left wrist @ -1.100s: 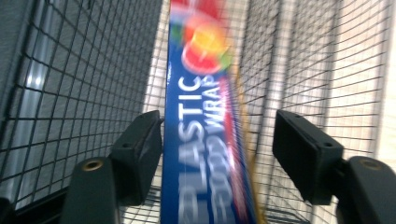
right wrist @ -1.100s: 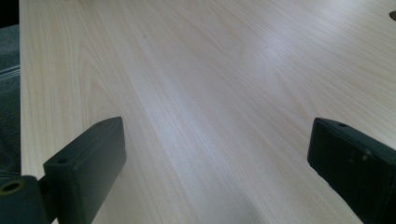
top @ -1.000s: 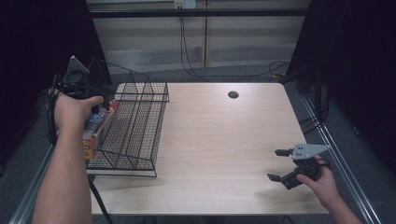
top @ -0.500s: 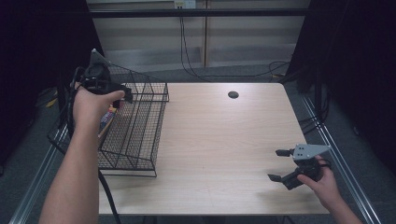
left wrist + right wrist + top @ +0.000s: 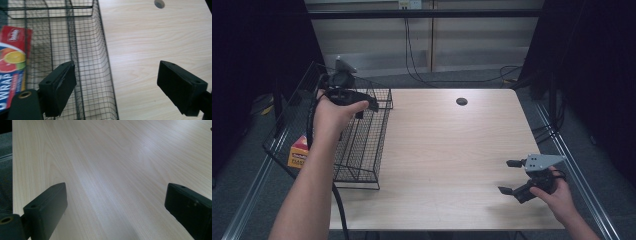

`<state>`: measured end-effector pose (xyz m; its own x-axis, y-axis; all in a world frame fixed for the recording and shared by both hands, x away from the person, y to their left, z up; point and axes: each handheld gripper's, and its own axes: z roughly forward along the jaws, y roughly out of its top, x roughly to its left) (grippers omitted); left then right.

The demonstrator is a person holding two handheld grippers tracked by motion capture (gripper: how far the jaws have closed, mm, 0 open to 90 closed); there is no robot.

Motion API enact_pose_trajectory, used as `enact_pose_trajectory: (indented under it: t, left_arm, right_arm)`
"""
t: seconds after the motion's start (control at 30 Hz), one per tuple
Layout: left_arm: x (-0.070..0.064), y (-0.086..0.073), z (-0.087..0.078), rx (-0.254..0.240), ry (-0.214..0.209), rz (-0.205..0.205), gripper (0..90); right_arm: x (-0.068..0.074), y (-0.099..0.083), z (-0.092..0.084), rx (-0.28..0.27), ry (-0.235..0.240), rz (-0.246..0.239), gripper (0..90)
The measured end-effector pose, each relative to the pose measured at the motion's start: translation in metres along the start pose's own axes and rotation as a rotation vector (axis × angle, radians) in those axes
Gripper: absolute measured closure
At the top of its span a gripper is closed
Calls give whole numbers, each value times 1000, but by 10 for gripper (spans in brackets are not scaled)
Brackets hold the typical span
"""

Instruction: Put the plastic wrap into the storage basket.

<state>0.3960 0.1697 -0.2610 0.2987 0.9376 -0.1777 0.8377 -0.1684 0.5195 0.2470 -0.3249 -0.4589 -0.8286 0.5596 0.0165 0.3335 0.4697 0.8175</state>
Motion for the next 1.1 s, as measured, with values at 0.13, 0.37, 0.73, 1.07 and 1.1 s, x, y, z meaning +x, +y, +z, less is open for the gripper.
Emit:
enact_pose_trajectory:
  t: [0.13,0.37,0.73,1.07,1.1]
  left_arm:
    - [-12,-3,7,-2,-31,28,151]
    - [-31,-8,18,3,-80,76,150]
    - [-51,-21,39,8,-136,132,153]
    - [-64,-38,61,9,-204,188,147]
    - [-66,-41,64,2,-211,198,147]
  right_arm:
    - [0,0,0,-3,-6,-1,42]
    - [-1,0,1,-1,-2,-1,42]
    - [-1,0,2,6,0,-1,42]
    - [-2,-2,6,20,0,3,41]
    - [-2,-3,7,25,2,6,41]
